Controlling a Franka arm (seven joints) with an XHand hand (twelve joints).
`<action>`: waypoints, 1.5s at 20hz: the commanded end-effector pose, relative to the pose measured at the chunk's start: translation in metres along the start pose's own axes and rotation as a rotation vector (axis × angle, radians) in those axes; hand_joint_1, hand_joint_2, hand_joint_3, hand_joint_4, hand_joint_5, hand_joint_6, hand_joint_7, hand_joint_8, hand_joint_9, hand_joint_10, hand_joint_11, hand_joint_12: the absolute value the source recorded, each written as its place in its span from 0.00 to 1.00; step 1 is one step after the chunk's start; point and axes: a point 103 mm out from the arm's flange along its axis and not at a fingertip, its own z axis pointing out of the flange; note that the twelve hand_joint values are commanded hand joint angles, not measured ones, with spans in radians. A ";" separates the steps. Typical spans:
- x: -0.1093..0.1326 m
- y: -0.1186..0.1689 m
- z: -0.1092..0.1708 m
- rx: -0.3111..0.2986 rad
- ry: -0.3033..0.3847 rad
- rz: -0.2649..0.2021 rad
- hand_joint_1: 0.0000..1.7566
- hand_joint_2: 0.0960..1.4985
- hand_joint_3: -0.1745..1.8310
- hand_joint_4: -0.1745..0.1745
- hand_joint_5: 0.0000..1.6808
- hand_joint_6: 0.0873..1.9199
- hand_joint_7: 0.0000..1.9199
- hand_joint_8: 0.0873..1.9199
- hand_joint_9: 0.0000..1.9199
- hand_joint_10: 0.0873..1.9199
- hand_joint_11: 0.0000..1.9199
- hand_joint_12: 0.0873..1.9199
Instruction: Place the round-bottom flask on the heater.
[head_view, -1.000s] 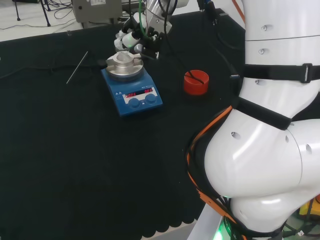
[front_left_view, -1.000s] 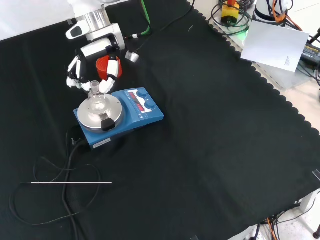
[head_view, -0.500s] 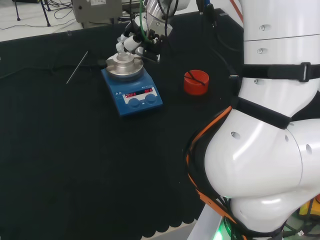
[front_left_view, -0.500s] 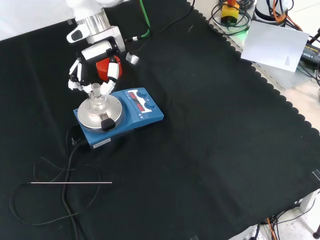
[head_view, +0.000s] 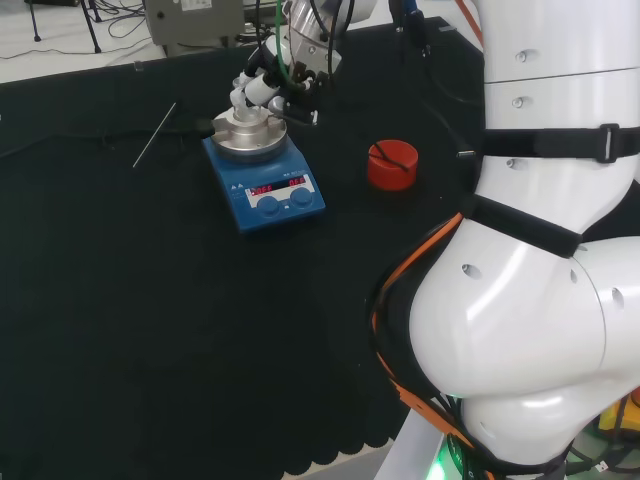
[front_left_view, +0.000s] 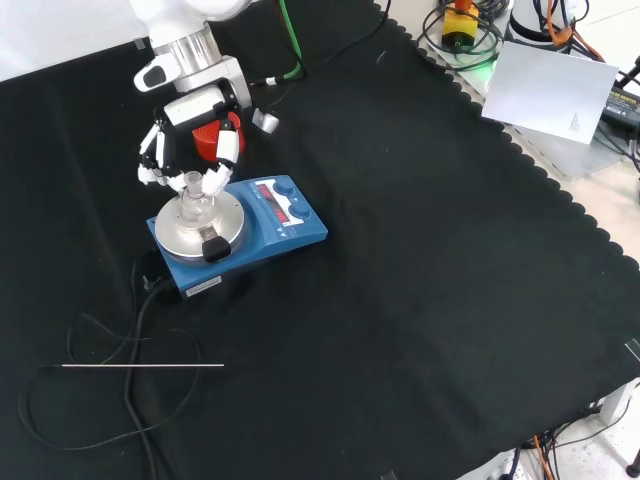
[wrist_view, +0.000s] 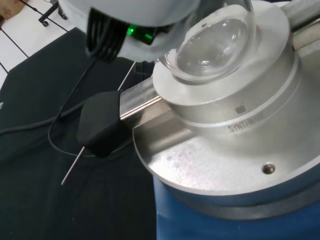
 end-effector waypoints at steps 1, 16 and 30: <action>-0.005 0.000 0.003 -0.002 -0.009 0.017 0.64 0.37 0.47 1.00 0.73 0.39 0.27 0.28 0.41 0.23 0.28 0.61; -0.006 -0.001 0.004 0.027 0.021 0.008 0.54 0.40 0.38 0.47 0.43 0.39 0.22 0.30 0.35 0.29 0.22 0.65; -0.002 -0.022 -0.016 0.018 -0.018 -0.033 0.47 0.37 0.37 0.40 0.24 0.25 0.19 0.31 0.32 0.31 0.19 0.66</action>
